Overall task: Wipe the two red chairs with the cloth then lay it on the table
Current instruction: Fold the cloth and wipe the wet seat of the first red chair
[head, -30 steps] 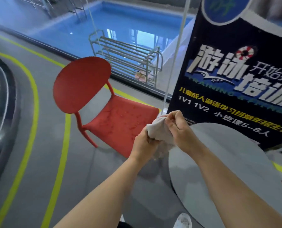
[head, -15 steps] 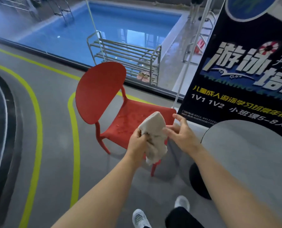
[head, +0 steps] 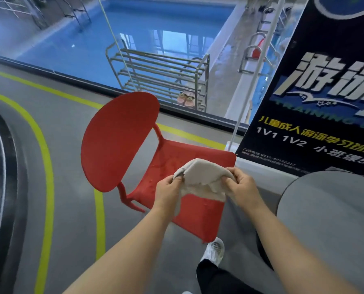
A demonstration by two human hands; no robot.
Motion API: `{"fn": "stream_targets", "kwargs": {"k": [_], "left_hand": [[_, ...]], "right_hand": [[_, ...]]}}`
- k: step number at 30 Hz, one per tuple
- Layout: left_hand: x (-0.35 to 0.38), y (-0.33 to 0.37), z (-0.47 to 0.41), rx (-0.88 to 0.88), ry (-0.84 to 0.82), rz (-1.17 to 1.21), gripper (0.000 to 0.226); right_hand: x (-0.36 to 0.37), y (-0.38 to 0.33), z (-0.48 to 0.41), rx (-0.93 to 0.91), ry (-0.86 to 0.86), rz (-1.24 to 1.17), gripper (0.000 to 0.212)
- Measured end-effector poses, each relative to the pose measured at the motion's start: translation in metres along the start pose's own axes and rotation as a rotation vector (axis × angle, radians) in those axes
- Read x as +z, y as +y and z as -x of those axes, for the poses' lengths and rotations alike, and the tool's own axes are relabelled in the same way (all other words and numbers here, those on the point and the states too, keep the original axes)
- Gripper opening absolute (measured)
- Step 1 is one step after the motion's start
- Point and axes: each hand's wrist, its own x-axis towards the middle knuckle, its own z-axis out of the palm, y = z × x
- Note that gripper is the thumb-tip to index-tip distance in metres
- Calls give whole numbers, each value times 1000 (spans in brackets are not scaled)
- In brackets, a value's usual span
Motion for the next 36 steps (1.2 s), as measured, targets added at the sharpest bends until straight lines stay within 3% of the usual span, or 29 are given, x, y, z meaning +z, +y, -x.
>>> {"fn": "stream_targets", "kwargs": {"k": [4, 7, 12, 19, 24, 29, 33, 34, 36], "left_hand": [[16, -8, -48, -43, 22, 10, 20], [31, -25, -84, -89, 21, 5, 23], [49, -66, -140, 0, 41, -354, 25], [89, -145, -214, -49, -17, -427, 20], [97, -171, -249, 91, -56, -479, 14], [101, -166, -279, 279, -108, -472, 15], [114, -158, -299, 349, -154, -426, 15], [116, -158, -302, 352, -177, -451, 20], [114, -163, -304, 355, -205, -568, 45]], "right_hand": [[1, 23, -51, 74, 57, -55, 10], [6, 46, -87, 121, 120, -47, 20], [19, 95, -138, 204, 194, -16, 33], [30, 179, -206, 218, 188, 111, 33], [42, 213, -231, 167, 261, 194, 33], [49, 222, -242, 71, 465, 259, 33], [42, 214, -258, 2, 587, 277, 17], [41, 212, -262, -23, 615, 312, 12], [46, 212, -266, -94, 684, 481, 26]]}}
